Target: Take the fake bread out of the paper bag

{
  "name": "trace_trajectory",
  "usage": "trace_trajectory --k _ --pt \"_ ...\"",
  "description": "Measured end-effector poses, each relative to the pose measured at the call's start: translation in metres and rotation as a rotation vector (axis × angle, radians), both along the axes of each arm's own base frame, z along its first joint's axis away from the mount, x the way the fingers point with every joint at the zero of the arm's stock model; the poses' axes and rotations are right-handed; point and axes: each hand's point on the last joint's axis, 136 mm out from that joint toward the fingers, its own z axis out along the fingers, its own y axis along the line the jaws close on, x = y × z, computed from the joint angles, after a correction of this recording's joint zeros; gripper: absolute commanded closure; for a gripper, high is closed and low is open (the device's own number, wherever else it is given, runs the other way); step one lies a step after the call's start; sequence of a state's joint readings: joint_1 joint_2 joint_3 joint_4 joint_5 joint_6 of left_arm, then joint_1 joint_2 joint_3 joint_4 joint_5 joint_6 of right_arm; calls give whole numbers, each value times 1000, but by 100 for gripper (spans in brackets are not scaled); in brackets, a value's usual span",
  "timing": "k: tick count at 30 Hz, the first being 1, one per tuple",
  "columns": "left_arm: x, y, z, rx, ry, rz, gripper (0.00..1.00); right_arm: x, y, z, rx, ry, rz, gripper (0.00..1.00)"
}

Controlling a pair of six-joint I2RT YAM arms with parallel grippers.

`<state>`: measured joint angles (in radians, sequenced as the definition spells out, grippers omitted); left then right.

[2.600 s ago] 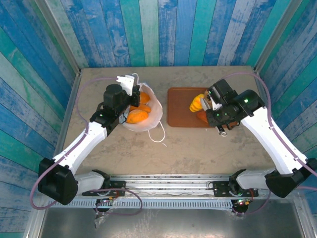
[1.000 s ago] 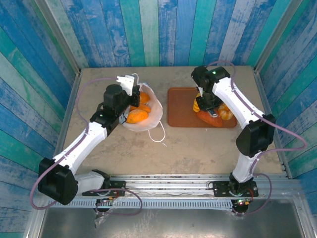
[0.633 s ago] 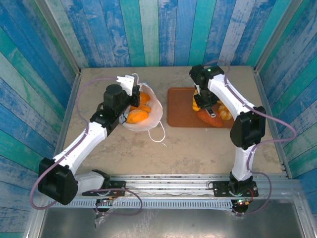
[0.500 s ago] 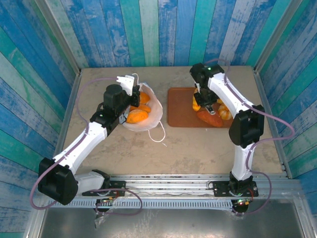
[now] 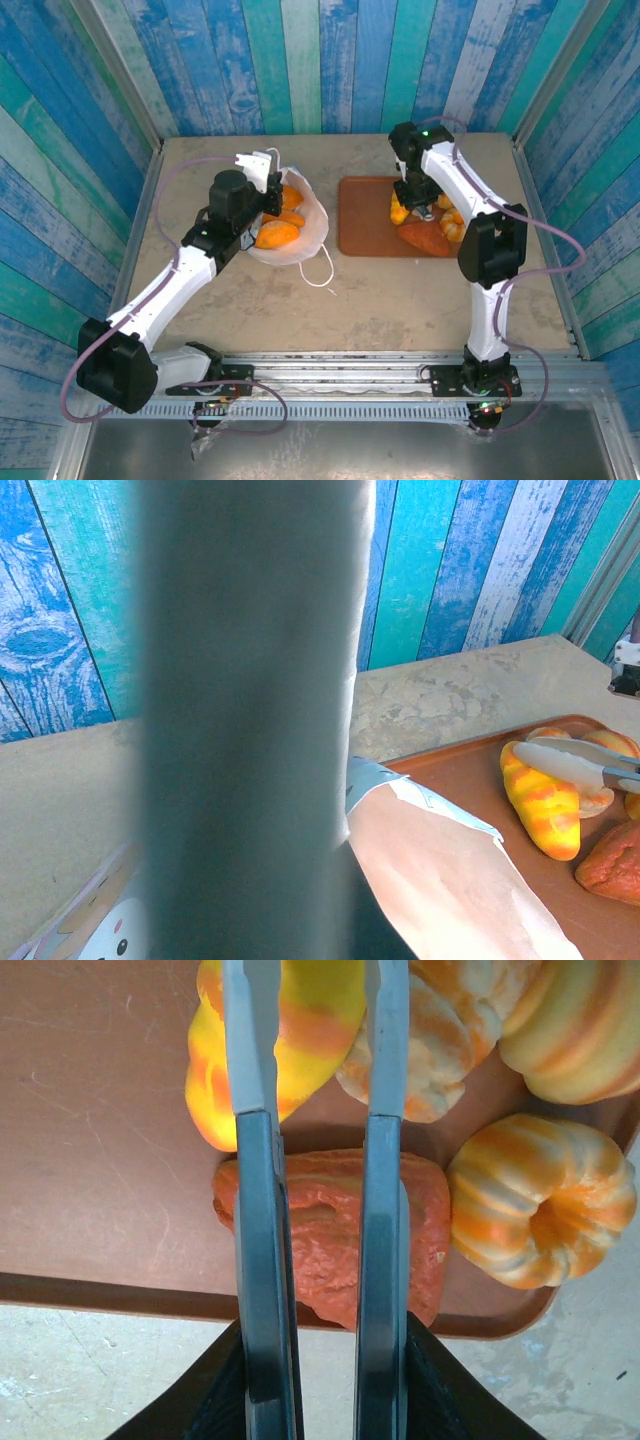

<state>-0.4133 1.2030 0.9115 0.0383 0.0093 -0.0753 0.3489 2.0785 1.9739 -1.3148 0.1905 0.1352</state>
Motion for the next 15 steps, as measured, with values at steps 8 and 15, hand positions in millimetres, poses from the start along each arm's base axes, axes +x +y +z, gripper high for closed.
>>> trace_trajectory --k 8,15 --pt "0 0 0 0 0 0 100 10 5 -2 26 -16 12 61" --pt "0 -1 0 -1 1 -6 100 13 -1 -2 29 -17 -4 58"
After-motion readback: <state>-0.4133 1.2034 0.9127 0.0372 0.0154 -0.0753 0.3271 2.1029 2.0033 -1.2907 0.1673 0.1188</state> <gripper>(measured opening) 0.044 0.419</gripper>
